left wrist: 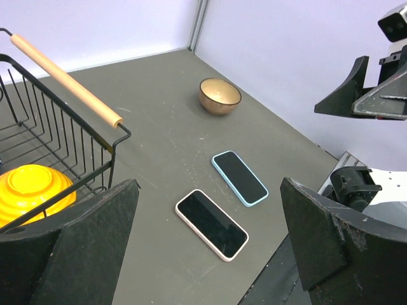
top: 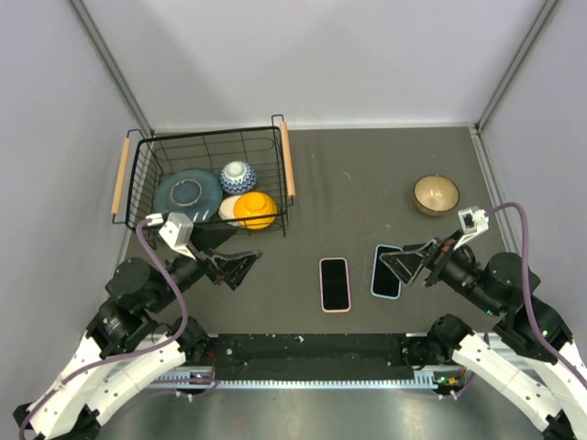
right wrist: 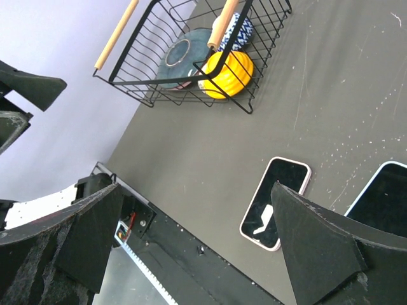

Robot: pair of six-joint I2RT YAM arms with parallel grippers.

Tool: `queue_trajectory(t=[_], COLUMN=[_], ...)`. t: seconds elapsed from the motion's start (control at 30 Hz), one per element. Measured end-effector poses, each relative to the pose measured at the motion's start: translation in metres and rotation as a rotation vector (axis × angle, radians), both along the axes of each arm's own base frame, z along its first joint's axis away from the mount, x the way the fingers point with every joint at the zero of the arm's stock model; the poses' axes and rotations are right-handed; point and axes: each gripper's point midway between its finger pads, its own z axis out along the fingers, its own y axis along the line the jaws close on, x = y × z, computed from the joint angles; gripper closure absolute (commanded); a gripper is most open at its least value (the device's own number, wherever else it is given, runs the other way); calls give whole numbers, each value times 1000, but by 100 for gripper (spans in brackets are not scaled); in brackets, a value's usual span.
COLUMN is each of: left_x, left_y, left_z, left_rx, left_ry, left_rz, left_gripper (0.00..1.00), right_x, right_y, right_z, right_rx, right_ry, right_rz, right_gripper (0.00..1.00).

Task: Put the phone into the phone case

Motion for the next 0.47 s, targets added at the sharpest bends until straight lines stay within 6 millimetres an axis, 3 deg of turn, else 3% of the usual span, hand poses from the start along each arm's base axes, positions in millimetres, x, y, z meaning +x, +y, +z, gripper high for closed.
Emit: queue_trajectory(t=[0.47], left_x=[0], left_y=[1], left_z=[3], left_rx=[-4], left_ry=[-3], left_rz=[4], left_gripper=[1], right_x=[-2], right_y=[-4], right_z=[-5], right_rx=[-15], right_ry=[11], right_rz=[-6], right_gripper=[1])
